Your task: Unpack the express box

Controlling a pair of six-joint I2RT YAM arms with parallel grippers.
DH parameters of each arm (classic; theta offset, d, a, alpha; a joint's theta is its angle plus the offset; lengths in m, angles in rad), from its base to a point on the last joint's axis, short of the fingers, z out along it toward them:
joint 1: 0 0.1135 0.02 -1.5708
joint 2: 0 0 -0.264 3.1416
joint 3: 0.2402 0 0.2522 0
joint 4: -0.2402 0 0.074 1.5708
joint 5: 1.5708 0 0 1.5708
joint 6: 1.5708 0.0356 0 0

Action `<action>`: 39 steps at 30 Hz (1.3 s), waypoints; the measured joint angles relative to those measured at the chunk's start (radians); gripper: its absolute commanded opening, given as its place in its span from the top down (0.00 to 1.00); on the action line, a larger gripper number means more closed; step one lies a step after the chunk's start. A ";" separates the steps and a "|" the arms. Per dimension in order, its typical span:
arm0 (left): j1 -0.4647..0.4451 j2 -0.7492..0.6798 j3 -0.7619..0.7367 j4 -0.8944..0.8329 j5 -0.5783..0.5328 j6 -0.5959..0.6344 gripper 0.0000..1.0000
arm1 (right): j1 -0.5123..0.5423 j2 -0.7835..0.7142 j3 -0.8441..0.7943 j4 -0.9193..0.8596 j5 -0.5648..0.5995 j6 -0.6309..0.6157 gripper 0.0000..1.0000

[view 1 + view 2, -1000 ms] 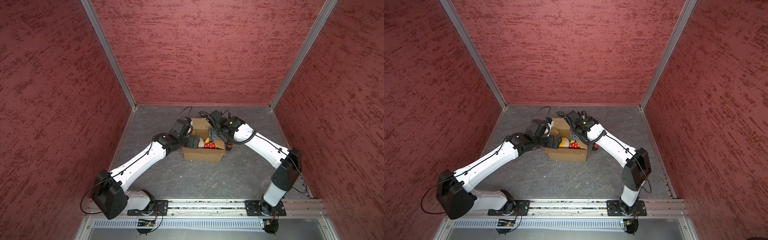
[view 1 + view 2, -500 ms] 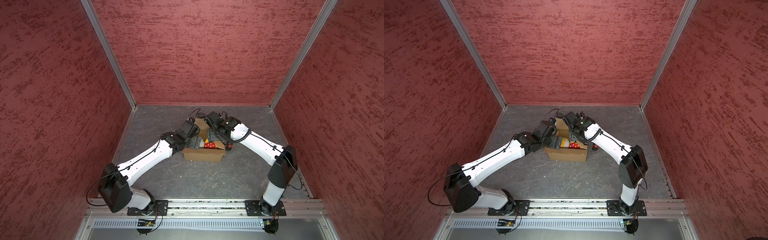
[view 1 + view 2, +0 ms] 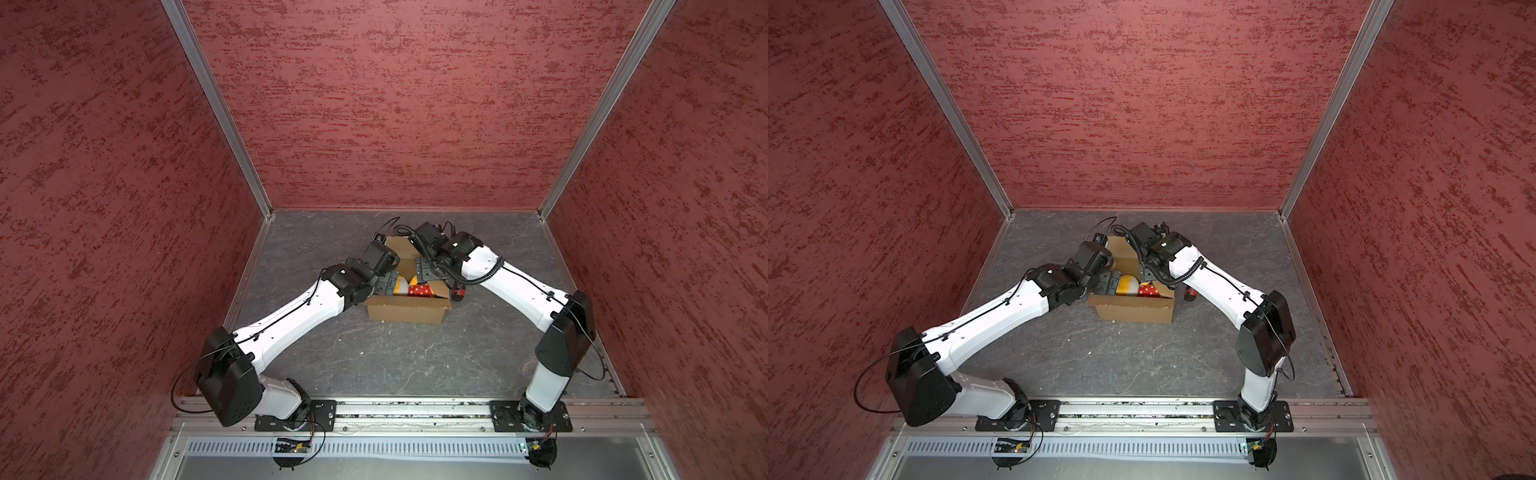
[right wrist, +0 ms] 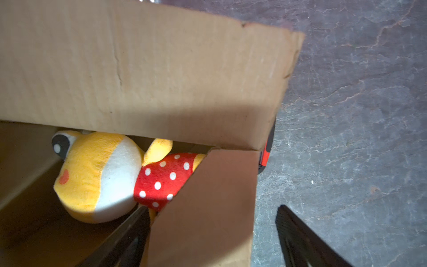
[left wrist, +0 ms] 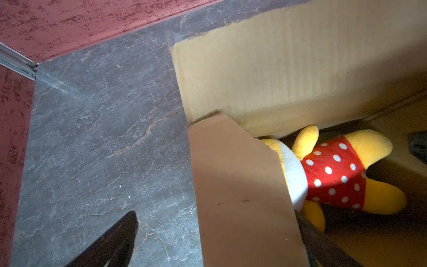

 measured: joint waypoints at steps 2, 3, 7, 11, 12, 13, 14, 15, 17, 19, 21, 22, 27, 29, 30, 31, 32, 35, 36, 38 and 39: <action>0.000 -0.013 0.000 0.000 -0.011 0.000 0.00 | 0.000 0.000 0.008 -0.007 0.005 0.000 0.12; 0.002 -0.022 0.000 0.000 -0.018 0.000 0.00 | 0.000 0.000 0.013 -0.010 0.008 0.000 0.12; 0.011 -0.052 -0.006 0.000 -0.037 0.000 0.00 | 0.000 0.000 0.025 -0.023 0.017 0.000 0.12; 0.024 -0.077 -0.019 0.000 -0.048 -0.001 0.00 | 0.000 0.000 0.026 -0.040 0.027 0.000 0.12; 0.029 -0.080 -0.022 0.000 -0.048 -0.001 0.00 | 0.000 0.000 0.026 -0.042 0.027 0.000 0.12; 0.033 -0.082 -0.026 0.000 -0.049 -0.002 0.00 | 0.000 0.000 0.026 -0.043 0.028 0.000 0.11; 0.038 -0.084 -0.029 0.000 -0.051 -0.002 0.00 | 0.000 0.000 0.026 -0.044 0.029 0.000 0.11; 0.042 -0.084 -0.030 -0.003 -0.053 -0.003 0.00 | 0.000 0.000 0.026 -0.045 0.030 0.000 0.11; 0.054 -0.087 -0.036 -0.006 -0.059 -0.003 0.00 | 0.000 0.000 0.026 -0.046 0.032 0.000 0.11; 0.065 -0.097 -0.045 -0.009 -0.063 -0.005 0.00 | -0.001 0.000 0.027 -0.047 0.034 0.000 0.11; 0.077 -0.109 -0.050 -0.014 -0.065 -0.008 0.00 | -0.001 0.000 0.027 -0.048 0.034 0.000 0.11; 0.084 -0.115 -0.052 -0.015 -0.065 -0.009 0.00 | -0.002 0.000 0.027 -0.048 0.034 0.000 0.11; 0.116 -0.134 -0.066 -0.019 -0.064 -0.019 0.00 | -0.002 0.000 0.037 -0.060 0.035 0.000 0.11; 0.129 -0.134 -0.076 -0.018 -0.062 -0.023 0.00 | -0.002 0.000 0.050 -0.069 0.041 0.000 0.11; 0.134 -0.134 -0.081 -0.019 -0.062 -0.024 0.00 | -0.003 0.000 0.056 -0.073 0.044 0.000 0.11; 0.139 -0.133 -0.087 -0.019 -0.061 -0.027 0.00 | -0.003 0.000 0.061 -0.077 0.048 0.000 0.11; 0.143 -0.132 -0.092 -0.019 -0.060 -0.030 0.00 | -0.004 0.000 0.065 -0.083 0.050 0.000 0.11; 0.156 -0.127 -0.105 -0.021 -0.058 -0.040 0.00 | -0.005 0.000 0.077 -0.100 0.059 0.000 0.11; 0.159 -0.126 -0.109 -0.019 -0.056 -0.043 0.00 | -0.005 0.000 0.081 -0.106 0.062 0.000 0.11; 0.166 -0.126 -0.117 -0.019 -0.048 -0.048 0.00 | -0.006 0.000 0.090 -0.118 0.067 0.000 0.11; 0.169 -0.126 -0.120 -0.017 -0.045 -0.048 0.00 | -0.006 0.000 0.095 -0.123 0.070 0.000 0.11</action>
